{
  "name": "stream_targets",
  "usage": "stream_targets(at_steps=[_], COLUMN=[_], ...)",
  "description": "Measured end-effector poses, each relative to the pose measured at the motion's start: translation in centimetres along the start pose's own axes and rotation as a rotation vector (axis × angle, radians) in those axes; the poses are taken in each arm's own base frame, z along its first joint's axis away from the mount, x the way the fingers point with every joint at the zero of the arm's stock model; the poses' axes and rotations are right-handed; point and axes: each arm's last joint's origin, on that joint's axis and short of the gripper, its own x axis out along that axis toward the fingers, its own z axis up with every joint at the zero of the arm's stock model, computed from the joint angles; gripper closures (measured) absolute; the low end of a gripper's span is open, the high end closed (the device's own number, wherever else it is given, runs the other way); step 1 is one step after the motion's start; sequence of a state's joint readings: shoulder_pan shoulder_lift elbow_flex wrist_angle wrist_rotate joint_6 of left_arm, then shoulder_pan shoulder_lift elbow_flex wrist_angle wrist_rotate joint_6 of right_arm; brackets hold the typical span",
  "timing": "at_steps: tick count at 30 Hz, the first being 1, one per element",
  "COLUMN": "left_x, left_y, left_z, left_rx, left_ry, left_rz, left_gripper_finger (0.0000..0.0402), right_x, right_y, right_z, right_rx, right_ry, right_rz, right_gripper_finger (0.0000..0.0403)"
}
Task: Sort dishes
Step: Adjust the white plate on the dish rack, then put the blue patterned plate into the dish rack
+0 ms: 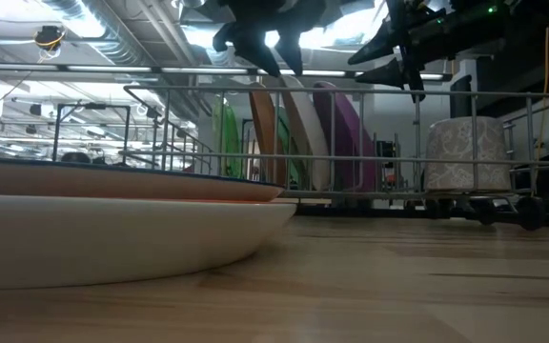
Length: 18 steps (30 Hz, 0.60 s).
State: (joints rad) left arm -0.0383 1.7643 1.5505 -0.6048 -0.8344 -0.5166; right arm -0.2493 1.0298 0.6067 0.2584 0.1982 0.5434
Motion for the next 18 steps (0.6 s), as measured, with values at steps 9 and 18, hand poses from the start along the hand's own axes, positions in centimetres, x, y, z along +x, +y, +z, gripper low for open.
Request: stream_targets(at_steps=[9,18], left_x=[-3.2,-9.8], left_y=[-0.1,-2.6], left_z=[0.2,-1.6], left_rx=[0.003,0.043], left_ry=[-0.020,-0.027], left_rz=[-0.069,-0.283], left_gripper_finger=[0.0205,0.0205], right_x=[0.0,-0.3], right_y=[0.0,0.1], right_z=[0.0,0.1], right_rx=[-0.002,-0.077], right_ry=[0.000,0.014], right_rz=[0.000,0.019], right_gripper_finger=[0.0224,0.0224])
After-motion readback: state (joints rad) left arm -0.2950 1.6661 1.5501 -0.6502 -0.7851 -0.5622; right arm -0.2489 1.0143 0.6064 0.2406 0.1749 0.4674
